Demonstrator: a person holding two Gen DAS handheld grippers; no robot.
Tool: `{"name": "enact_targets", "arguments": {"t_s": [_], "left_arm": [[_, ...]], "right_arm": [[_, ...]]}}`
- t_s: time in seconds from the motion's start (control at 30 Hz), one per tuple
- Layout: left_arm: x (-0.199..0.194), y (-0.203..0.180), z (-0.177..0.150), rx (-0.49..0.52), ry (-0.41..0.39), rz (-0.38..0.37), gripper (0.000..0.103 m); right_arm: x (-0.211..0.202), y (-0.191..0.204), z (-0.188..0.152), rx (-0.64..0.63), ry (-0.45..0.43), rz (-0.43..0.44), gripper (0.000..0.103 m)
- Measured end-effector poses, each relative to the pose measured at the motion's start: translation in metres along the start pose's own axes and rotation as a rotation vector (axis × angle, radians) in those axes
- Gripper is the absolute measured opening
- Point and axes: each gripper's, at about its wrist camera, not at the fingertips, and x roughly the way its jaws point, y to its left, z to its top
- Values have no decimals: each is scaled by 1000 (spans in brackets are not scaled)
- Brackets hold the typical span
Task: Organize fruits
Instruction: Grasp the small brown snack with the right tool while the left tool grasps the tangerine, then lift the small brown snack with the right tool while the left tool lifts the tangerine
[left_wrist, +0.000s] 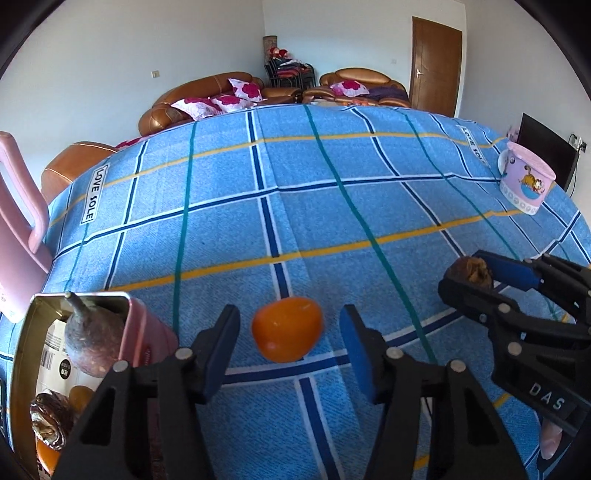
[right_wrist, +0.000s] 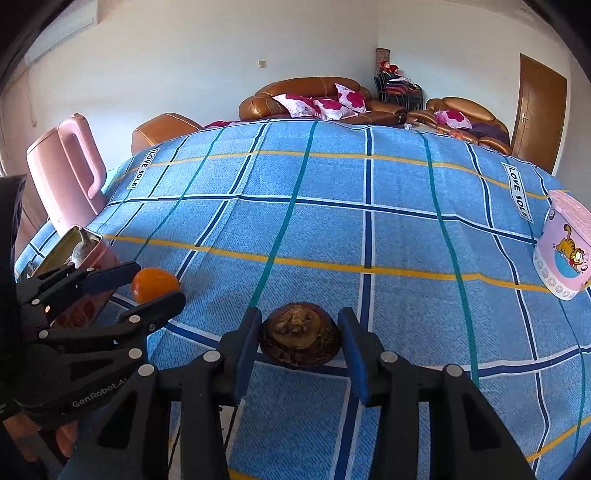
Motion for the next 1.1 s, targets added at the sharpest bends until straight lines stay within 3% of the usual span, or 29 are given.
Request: {"name": "enact_targets", "arguments": {"t_s": [0.03, 0.13, 0.63, 1.1], "left_arm": [[2, 1, 0, -4, 9, -6, 42], [1, 3, 0, -17, 7, -21, 39], [-20, 0, -4, -30, -83, -77, 38], [-41, 0, -8, -32, -187, -62, 38]], "right_arm": [[1, 0, 1, -2, 2, -1, 45], [1, 2, 1, -14, 6, 1, 45], [-12, 2, 0, -15, -61, 48, 45], [-24, 5, -1, -36, -132, 74, 45]]}}
